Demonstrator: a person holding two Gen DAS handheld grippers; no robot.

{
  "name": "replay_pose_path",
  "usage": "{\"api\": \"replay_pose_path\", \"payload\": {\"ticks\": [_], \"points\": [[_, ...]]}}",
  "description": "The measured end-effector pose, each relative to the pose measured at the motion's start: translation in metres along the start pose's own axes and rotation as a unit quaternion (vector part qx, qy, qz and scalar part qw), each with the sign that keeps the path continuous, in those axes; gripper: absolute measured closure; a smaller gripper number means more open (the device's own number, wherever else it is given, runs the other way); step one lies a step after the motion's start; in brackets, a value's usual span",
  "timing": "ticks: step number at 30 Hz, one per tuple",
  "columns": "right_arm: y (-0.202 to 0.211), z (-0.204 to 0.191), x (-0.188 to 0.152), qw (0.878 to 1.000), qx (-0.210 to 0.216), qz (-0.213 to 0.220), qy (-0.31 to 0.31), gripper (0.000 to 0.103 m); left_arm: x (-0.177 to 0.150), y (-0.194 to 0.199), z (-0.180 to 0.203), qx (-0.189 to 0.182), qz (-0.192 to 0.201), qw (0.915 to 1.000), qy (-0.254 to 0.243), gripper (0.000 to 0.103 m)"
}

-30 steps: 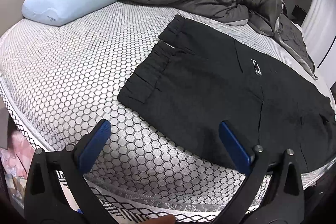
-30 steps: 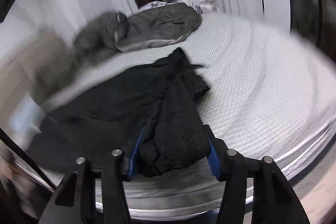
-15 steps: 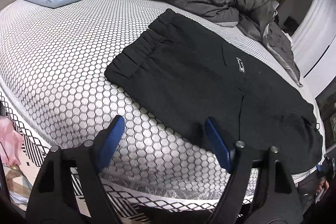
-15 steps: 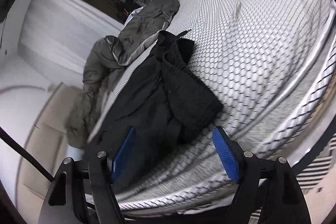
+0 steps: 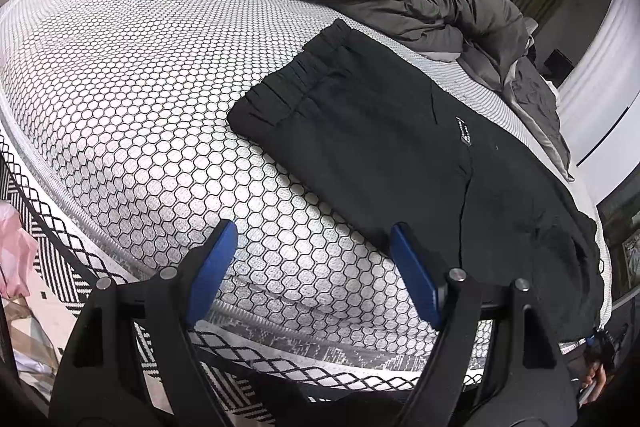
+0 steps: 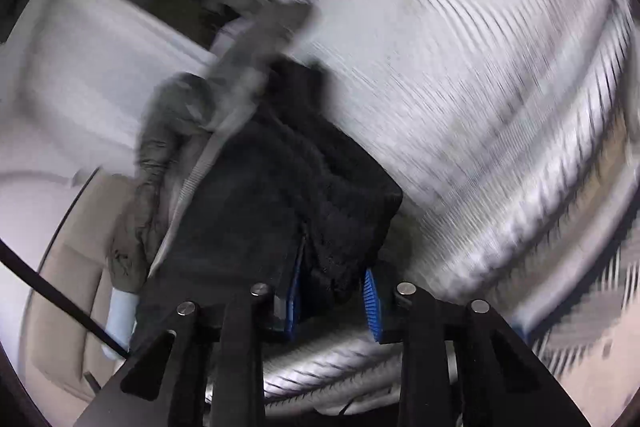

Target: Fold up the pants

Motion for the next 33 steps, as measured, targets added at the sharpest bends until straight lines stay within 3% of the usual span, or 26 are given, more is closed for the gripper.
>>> {"api": "replay_pose_path", "payload": {"ticks": [1,4,10,12,13,14,15,17,21,23,25,30,32,33], "points": [[0.001,0.002,-0.001,1.000,0.014,-0.002,-0.012,0.072,-0.001,0.002,0.000,0.002,-0.001,1.0000,0.001,0.027],[0.016,-0.009,0.006,0.999,0.021,0.042,0.013,0.042,0.000,0.007,0.001,-0.014,0.005,0.9998,0.011,0.027],[0.018,-0.012,0.012,0.999,0.030,0.041,0.013,0.040,0.024,-0.017,0.004,-0.049,0.000,0.9980,0.042,0.030],[0.023,-0.006,0.011,0.999,0.031,0.040,0.006,0.040,0.034,-0.028,0.008,-0.048,-0.001,0.9973,0.055,0.044],[0.022,-0.008,0.011,0.999,0.030,0.040,0.005,0.040,0.040,-0.034,0.011,-0.047,0.002,0.9975,0.053,0.061],[0.022,-0.009,0.010,0.999,0.029,0.040,0.007,0.040,0.045,-0.042,0.013,-0.035,-0.002,0.9982,0.050,0.090],[0.019,-0.010,0.008,0.999,0.027,0.040,0.009,0.040,0.047,-0.048,0.014,-0.020,-0.006,0.9985,0.050,0.101],[0.017,-0.011,0.008,0.999,0.025,0.036,0.010,0.040,0.050,-0.046,0.015,-0.016,0.006,0.9984,0.055,0.103],[0.018,-0.014,0.010,0.999,0.019,0.036,0.018,0.040,0.040,-0.004,-0.001,-0.013,0.054,0.9976,0.041,0.103],[0.021,-0.012,0.011,0.999,0.016,0.037,0.027,0.040,0.034,-0.005,-0.019,0.002,0.049,0.9980,0.041,0.103],[0.019,-0.010,0.014,0.999,0.016,0.037,0.024,0.040,0.029,-0.017,-0.035,0.001,0.030,0.9968,0.074,0.103],[0.011,-0.011,0.017,0.999,0.015,0.036,0.012,0.041,0.033,-0.017,-0.031,0.010,0.042,0.9972,0.061,0.103],[0.007,-0.007,0.018,0.999,0.005,0.032,0.002,0.068,0.034,-0.020,-0.030,0.009,0.040,0.9972,0.063,0.103],[0.005,-0.004,0.019,1.000,-0.004,0.027,0.001,0.073,0.033,-0.020,-0.030,0.007,0.041,0.9970,0.065,0.103]]}}
Point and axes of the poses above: each gripper's, at about its wrist camera, not at the fingertips, and y roughly against the way its jaws point, z to its right, x to its top, the point moved 7 cm from there along -y, roughly the way its jaws point
